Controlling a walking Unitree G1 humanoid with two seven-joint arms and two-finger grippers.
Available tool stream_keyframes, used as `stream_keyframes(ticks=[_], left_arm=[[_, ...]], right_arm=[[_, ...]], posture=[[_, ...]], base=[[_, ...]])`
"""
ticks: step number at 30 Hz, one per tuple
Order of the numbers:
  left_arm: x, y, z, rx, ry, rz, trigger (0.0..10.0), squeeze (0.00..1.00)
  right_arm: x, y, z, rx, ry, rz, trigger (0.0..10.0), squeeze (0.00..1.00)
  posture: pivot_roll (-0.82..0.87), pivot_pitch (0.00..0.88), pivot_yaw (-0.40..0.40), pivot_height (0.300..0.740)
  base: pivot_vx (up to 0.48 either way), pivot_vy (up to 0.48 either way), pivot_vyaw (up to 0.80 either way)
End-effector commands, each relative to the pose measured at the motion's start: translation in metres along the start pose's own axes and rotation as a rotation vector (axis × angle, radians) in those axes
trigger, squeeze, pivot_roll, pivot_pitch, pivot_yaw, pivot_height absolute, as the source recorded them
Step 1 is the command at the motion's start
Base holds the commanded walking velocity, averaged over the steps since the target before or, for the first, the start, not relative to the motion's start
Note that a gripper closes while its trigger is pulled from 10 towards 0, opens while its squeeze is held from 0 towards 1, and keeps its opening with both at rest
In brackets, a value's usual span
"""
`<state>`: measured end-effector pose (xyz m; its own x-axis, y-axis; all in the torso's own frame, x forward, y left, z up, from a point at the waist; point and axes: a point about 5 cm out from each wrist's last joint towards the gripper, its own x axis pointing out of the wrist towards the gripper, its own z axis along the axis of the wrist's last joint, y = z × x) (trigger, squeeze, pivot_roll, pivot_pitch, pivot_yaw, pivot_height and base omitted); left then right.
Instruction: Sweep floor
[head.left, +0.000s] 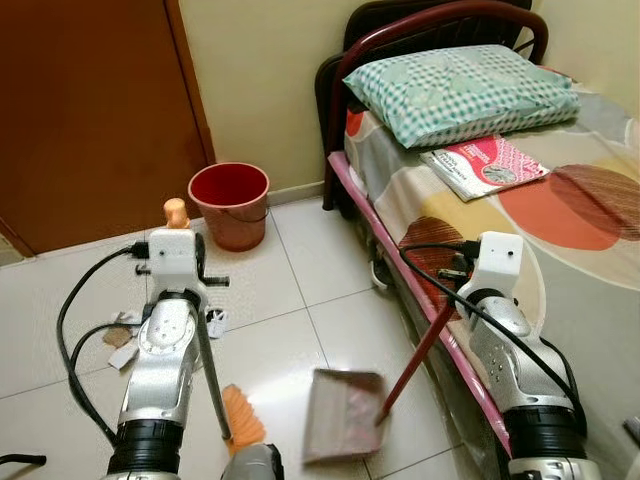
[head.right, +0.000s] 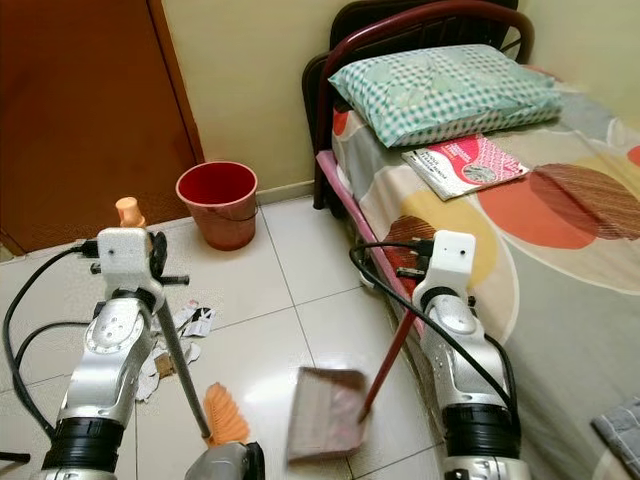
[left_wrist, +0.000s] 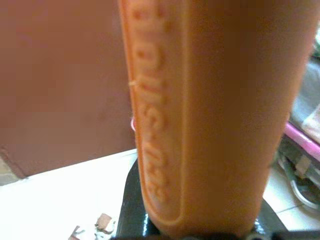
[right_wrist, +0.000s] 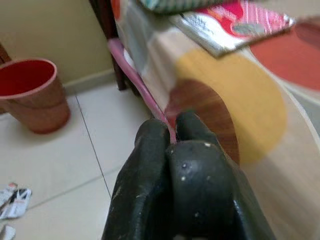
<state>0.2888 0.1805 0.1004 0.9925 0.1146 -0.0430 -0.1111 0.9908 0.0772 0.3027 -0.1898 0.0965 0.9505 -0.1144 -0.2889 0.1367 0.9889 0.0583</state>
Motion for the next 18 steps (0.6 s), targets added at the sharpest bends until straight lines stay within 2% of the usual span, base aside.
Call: stream_keyframes(ticks=[1, 4, 6, 9, 10, 12, 13, 14, 15, 18], left_arm=[[-0.007, -0.004, 0.005, -0.031, -0.026, -0.002, 10.0, 0.00], [-0.012, -0.008, 0.009, -0.012, -0.043, -0.002, 10.0, 0.00], [-0.017, -0.017, 0.015, -0.019, -0.071, -0.023, 10.0, 0.00], [-0.016, -0.025, 0.019, 0.003, -0.097, -0.058, 10.0, 0.00], [-0.015, -0.027, 0.018, 0.022, -0.107, -0.083, 10.0, 0.00], [-0.012, -0.026, 0.016, 0.038, -0.103, -0.104, 10.0, 0.00], [-0.012, -0.023, 0.011, 0.053, -0.086, -0.116, 10.0, 0.00], [-0.012, -0.023, 0.011, 0.053, -0.086, -0.116, 10.0, 0.00], [-0.014, -0.020, 0.003, 0.063, -0.057, -0.135, 10.0, 0.00], [-0.017, -0.019, -0.003, 0.087, -0.036, -0.156, 10.0, 0.00]], right_arm=[[-0.002, 0.002, 0.020, -0.015, -0.132, 0.018, 10.0, 0.00], [-0.002, 0.006, 0.014, -0.024, -0.119, 0.042, 10.0, 0.00], [-0.002, 0.011, 0.005, -0.024, -0.107, 0.063, 10.0, 0.00], [0.002, 0.018, -0.004, -0.060, -0.095, 0.089, 10.0, 0.00], [0.005, 0.022, -0.014, -0.071, -0.066, 0.117, 10.0, 0.00], [0.006, 0.025, -0.022, -0.093, -0.047, 0.168, 10.0, 0.00], [0.005, 0.026, -0.028, -0.143, -0.043, 0.222, 10.0, 0.00], [0.005, 0.026, -0.028, -0.143, -0.043, 0.222, 10.0, 0.00], [0.004, 0.028, -0.037, -0.187, 0.003, 0.276, 10.0, 0.00], [0.002, 0.029, -0.044, -0.222, 0.054, 0.315, 10.0, 0.00]], posture=[[0.03, 0.073, -0.052, 0.740], [0.04, 0.067, -0.052, 0.740], [0.04, 0.046, -0.048, 0.740], [0.03, 0.009, -0.032, 0.740], [0.00, 0.000, -0.007, 0.740], [-0.01, 0.000, 0.004, 0.740], [-0.03, 0.000, 0.018, 0.740], [-0.03, 0.000, 0.018, 0.740], [-0.04, 0.000, 0.022, 0.740], [-0.04, 0.000, 0.016, 0.740]], base=[[0.000, 0.000, 0.00], [0.000, 0.000, 0.00], [0.000, 0.000, 0.00], [0.000, 0.000, 0.00], [0.000, 0.000, 0.00], [0.000, 0.000, 0.00], [0.000, 0.000, 0.00], [0.000, 0.000, 0.00], [0.000, 0.000, 0.00], [0.000, 0.000, 0.00]])
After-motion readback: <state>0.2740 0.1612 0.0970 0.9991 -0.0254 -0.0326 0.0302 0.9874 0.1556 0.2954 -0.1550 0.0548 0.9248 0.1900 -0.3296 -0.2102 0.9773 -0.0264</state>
